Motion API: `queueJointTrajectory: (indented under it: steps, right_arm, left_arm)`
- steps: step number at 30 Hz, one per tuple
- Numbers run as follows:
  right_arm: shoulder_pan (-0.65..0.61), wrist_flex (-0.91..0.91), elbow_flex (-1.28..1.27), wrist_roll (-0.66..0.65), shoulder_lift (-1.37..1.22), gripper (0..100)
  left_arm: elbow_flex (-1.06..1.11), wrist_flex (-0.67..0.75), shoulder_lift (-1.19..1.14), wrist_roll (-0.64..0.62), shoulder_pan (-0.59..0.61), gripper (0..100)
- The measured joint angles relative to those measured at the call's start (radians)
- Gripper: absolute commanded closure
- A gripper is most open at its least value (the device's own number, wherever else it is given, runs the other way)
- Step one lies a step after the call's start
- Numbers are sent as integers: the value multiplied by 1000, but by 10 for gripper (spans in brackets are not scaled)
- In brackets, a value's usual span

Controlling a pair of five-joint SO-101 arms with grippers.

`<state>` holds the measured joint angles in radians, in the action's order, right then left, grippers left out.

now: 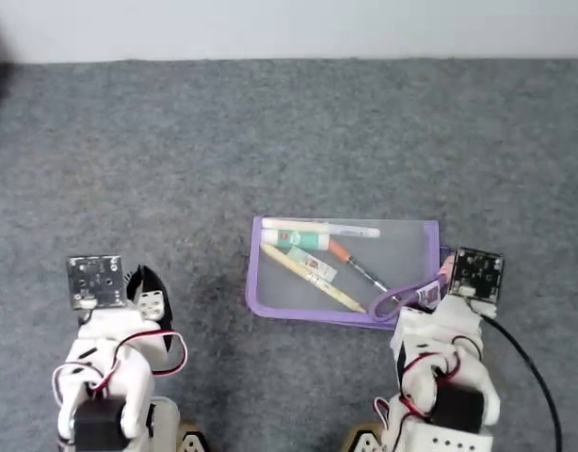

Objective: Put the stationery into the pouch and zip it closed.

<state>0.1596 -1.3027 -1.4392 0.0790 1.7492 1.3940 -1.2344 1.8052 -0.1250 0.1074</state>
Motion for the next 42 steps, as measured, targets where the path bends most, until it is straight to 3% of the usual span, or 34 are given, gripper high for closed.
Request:
queueJointTrajectory:
  steps: [3,13,42]
  right_arm:
    - [-2,25,-78,-14,55,990]
    - [-6,34,-227,-281,44,990]
    - [-8,8,-227,-296,44,990]
  left_arm:
    - [74,-3,0,0,0,987]
    - [256,-3,0,2,0,986]
    - [299,-3,0,2,0,986]
